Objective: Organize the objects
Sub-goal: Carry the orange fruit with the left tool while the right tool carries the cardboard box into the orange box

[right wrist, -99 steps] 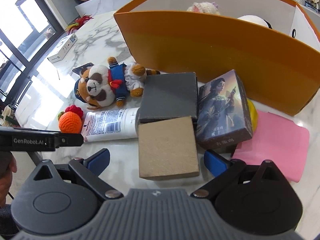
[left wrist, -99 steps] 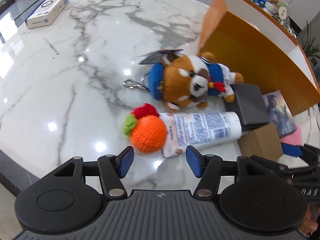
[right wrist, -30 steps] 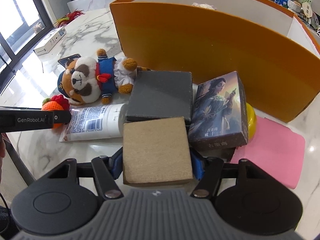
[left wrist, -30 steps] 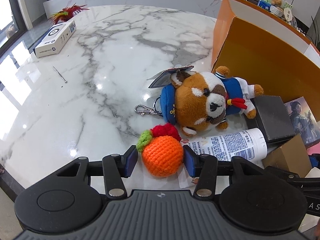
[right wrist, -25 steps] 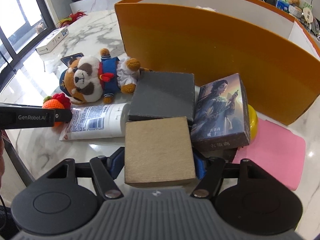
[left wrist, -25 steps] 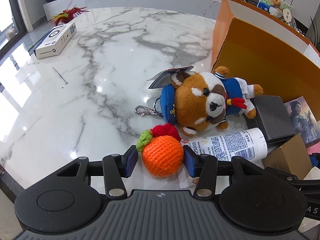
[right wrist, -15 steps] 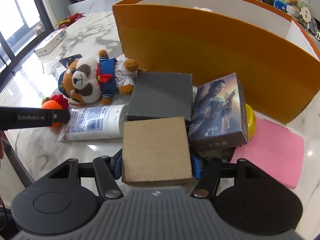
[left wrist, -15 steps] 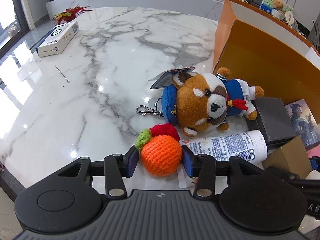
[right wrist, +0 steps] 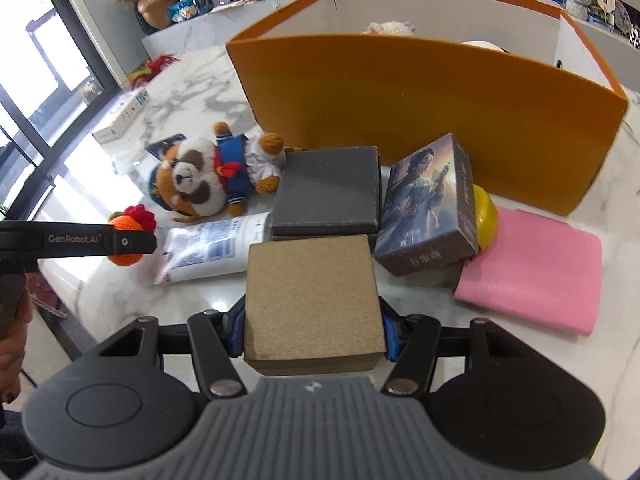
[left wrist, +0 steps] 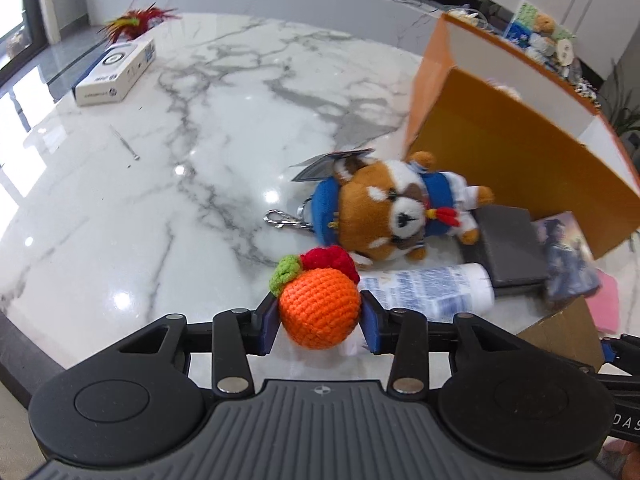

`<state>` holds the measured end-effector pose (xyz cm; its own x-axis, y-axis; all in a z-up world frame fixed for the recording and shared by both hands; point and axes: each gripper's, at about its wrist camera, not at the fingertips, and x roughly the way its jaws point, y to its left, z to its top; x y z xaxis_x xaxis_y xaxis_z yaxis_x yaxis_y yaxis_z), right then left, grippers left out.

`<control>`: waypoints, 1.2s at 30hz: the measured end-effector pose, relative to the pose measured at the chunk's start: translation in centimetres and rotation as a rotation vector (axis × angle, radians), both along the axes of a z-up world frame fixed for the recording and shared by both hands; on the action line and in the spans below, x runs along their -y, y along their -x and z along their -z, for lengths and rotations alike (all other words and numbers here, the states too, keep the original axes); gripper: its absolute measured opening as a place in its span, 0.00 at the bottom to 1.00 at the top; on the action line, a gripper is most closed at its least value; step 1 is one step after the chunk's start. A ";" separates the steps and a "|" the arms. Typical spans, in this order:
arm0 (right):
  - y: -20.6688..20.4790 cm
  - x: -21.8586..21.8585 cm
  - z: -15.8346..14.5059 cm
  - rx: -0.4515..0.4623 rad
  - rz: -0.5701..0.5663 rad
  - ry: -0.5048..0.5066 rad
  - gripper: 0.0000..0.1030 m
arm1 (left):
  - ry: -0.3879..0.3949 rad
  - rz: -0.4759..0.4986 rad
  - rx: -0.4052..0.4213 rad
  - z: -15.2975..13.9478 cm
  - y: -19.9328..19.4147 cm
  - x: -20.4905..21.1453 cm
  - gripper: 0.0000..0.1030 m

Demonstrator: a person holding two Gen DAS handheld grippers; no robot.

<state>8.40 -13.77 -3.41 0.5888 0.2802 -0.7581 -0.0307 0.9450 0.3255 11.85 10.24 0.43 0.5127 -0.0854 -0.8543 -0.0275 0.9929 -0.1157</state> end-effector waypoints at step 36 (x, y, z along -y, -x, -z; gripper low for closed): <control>2.4 9.1 -8.2 0.303 0.069 -0.194 0.60 | 0.079 0.402 0.292 -13.0 -7.2 12.6 0.46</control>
<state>6.02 -22.84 4.78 0.8013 0.3529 -0.4831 -0.0911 0.8700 0.4845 19.01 -2.34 13.42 0.6425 -0.3835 -0.6634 0.3998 0.9064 -0.1368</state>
